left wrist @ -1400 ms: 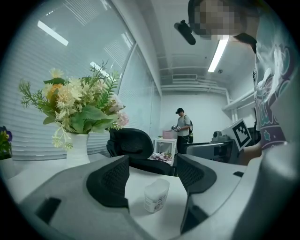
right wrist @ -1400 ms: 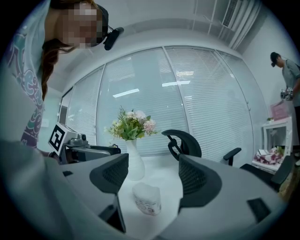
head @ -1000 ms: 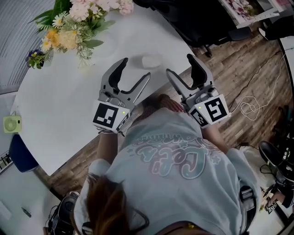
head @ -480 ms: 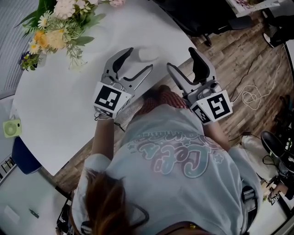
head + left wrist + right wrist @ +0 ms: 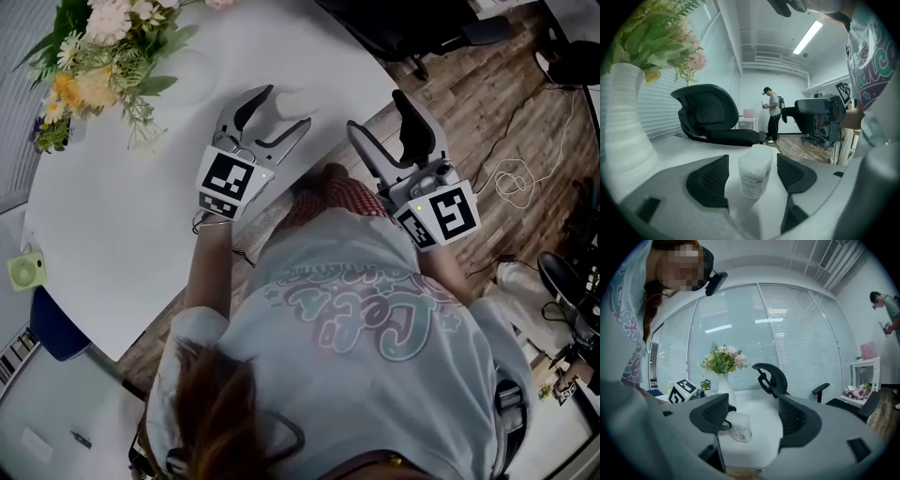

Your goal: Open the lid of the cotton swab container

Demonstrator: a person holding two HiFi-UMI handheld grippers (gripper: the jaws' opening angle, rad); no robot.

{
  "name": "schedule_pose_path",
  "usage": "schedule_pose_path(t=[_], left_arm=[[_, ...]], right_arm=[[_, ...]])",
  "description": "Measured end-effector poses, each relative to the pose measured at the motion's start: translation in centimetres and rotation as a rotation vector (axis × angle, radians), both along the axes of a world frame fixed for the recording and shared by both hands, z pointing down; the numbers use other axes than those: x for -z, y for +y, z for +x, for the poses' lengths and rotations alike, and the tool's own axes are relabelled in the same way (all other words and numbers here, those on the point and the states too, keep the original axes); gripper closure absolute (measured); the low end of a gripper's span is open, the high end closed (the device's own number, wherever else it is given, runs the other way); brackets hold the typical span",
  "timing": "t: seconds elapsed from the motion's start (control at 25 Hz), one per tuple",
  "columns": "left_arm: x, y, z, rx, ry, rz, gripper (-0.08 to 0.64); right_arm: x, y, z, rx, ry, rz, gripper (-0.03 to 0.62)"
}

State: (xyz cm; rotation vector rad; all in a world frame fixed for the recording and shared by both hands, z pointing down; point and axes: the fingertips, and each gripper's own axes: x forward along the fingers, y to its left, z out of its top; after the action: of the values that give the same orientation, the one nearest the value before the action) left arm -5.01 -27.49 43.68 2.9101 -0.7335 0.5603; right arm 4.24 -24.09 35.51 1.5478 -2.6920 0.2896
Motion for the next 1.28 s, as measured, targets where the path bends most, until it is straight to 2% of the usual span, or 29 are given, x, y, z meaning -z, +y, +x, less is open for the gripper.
schedule_pose_path(t=[0.28,0.48,0.64,0.88,1.04,1.28], left_arm=[[-1.9,0.0,0.8,-0.047,-0.064,-0.01,0.267],[-3.1,-0.3,1.5,-0.088,-0.146,0.008,0.268],[-3.0,-0.8,1.9,-0.091,-0.148,0.017,0.268],[-3.8,-0.4,2.7,-0.15,-0.163,0.004,0.27],[-4.8,-0.4,2.8,-0.168,-0.204,0.008,0.313],[-4.7,-0.3,3.1,-0.175,-0.214,0.009,0.32]], right_arm=[[-0.1,0.0,-0.1,-0.007,-0.006,-0.006,0.27],[-0.2,-0.2,0.0,-0.012,-0.012,-0.016,0.27],[-0.2,0.0,0.2,-0.019,-0.008,-0.016,0.27],[-0.3,0.4,0.5,-0.034,0.005,-0.014,0.27],[-0.2,0.5,0.7,-0.046,0.005,-0.006,0.27],[-0.3,0.6,0.9,-0.046,0.013,-0.014,0.27]])
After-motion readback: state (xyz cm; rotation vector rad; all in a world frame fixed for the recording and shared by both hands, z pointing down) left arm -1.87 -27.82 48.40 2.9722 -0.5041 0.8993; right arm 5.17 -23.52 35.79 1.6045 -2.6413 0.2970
